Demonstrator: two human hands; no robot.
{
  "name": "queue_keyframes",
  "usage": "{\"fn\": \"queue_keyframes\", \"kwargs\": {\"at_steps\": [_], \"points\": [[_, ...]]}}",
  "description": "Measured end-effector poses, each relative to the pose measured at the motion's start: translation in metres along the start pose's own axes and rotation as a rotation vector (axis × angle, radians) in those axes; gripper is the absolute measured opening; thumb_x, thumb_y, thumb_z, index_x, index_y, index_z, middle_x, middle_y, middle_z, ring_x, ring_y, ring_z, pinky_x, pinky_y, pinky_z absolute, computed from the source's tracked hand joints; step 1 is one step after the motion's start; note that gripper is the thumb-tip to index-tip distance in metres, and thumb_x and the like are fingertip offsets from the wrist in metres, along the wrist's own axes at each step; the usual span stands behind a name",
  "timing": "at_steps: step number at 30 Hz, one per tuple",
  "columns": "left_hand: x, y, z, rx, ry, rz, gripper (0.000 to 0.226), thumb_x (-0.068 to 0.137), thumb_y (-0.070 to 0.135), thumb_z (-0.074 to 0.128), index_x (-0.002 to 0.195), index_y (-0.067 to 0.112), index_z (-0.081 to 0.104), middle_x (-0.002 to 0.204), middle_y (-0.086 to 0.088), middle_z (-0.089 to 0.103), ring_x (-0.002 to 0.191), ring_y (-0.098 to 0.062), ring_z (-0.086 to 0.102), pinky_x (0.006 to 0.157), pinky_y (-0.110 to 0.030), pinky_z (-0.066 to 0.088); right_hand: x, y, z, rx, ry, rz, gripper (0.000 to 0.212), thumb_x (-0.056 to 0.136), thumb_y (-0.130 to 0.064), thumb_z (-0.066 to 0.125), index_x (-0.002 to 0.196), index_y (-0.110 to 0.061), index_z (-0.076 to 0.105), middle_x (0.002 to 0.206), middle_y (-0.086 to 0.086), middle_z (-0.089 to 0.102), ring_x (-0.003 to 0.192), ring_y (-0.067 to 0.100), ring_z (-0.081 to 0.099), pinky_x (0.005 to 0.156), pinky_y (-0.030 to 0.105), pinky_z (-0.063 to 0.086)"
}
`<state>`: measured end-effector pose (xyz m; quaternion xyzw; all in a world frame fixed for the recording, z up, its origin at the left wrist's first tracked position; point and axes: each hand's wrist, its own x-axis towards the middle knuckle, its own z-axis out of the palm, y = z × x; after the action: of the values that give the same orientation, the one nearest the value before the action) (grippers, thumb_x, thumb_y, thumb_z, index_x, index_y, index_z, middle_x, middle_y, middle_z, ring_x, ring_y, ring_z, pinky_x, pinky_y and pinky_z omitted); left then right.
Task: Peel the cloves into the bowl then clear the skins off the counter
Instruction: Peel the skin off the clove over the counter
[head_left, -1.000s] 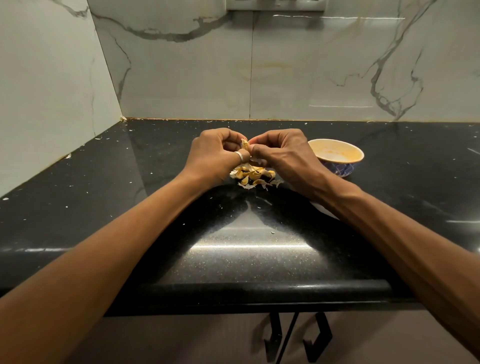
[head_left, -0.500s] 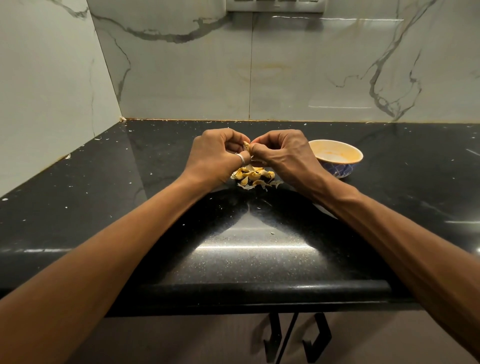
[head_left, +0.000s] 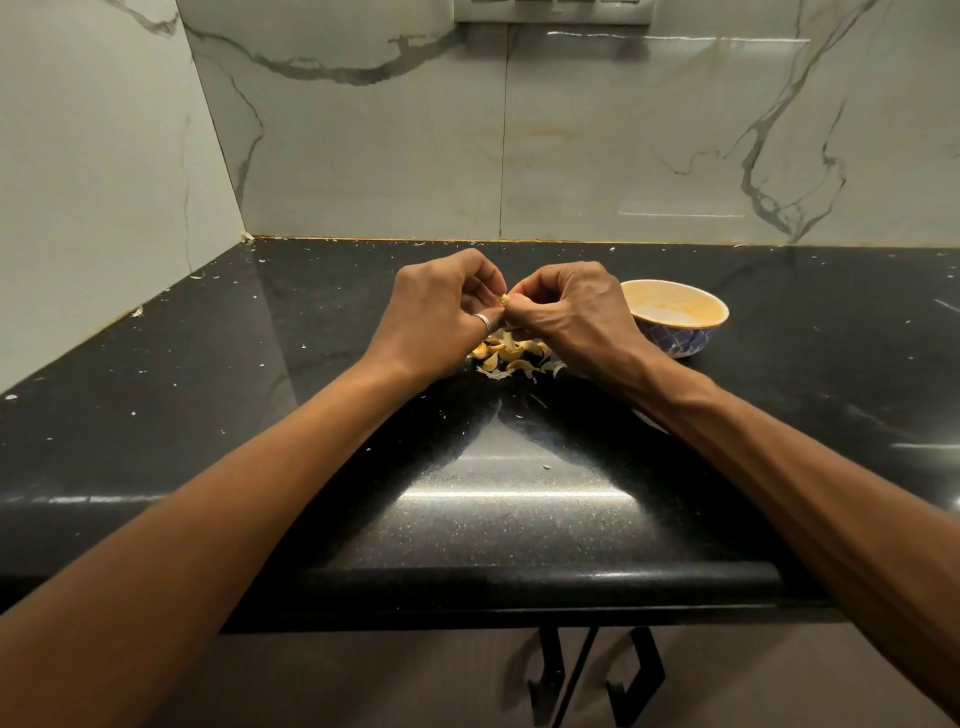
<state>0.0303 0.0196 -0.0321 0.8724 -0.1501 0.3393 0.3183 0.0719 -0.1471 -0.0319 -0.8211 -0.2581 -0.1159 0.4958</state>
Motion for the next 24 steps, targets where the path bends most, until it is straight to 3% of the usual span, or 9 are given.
{"fn": "queue_keyframes", "kwargs": {"at_steps": [3, 13, 16, 20, 24], "points": [[-0.0001, -0.0014, -0.0001, 0.048, 0.015, 0.046, 0.015, 0.081, 0.009, 0.078, 0.094, 0.013, 0.072, 0.081, 0.0, 0.07, 0.073, -0.009, 0.067, 0.073, -0.029, 0.058, 0.0009, 0.0007, 0.001, -0.003, 0.001, -0.008, 0.009, 0.087, -0.025, 0.073, 0.084, -0.016, 0.076, 0.072, -0.001, 0.076, 0.07, 0.013, 0.075, 0.075, 0.044, 0.063], [0.0019, -0.0045, -0.0002, 0.09, 0.019, 0.093, 0.011, 0.085, 0.014, 0.076, 0.096, 0.015, 0.078, 0.087, 0.0, 0.076, 0.077, -0.009, 0.068, 0.073, -0.024, 0.055, -0.0005, -0.0006, 0.0007, -0.093, 0.002, -0.021, 0.014, 0.086, -0.031, 0.072, 0.081, -0.019, 0.077, 0.071, -0.001, 0.075, 0.07, 0.012, 0.074, 0.073, 0.04, 0.063], [0.0013, -0.0056, 0.0009, 0.146, -0.017, 0.139, 0.011, 0.086, 0.011, 0.072, 0.096, 0.014, 0.075, 0.089, -0.002, 0.073, 0.08, -0.014, 0.065, 0.074, -0.031, 0.052, -0.0013, -0.0019, 0.0012, -0.154, 0.022, -0.048, 0.014, 0.085, -0.03, 0.072, 0.079, -0.019, 0.077, 0.067, -0.003, 0.074, 0.066, 0.006, 0.072, 0.066, 0.029, 0.061], [0.0006, -0.0044, 0.0032, 0.16, -0.044, 0.16, 0.013, 0.085, 0.009, 0.066, 0.096, 0.013, 0.072, 0.089, -0.001, 0.07, 0.081, -0.018, 0.063, 0.075, -0.039, 0.052, -0.0024, -0.0028, 0.0016, -0.217, 0.058, -0.09, 0.015, 0.083, -0.029, 0.072, 0.072, -0.018, 0.075, 0.059, -0.006, 0.069, 0.053, -0.002, 0.062, 0.052, 0.013, 0.047], [-0.0002, -0.0032, 0.0048, 0.14, -0.058, 0.171, 0.016, 0.086, 0.006, 0.063, 0.097, 0.013, 0.07, 0.09, -0.002, 0.069, 0.08, -0.017, 0.061, 0.073, -0.037, 0.051, -0.0016, -0.0029, 0.0013, -0.226, 0.083, -0.082, 0.018, 0.083, -0.033, 0.073, 0.073, -0.018, 0.074, 0.061, -0.004, 0.069, 0.061, 0.006, 0.067, 0.057, 0.022, 0.051]]}}
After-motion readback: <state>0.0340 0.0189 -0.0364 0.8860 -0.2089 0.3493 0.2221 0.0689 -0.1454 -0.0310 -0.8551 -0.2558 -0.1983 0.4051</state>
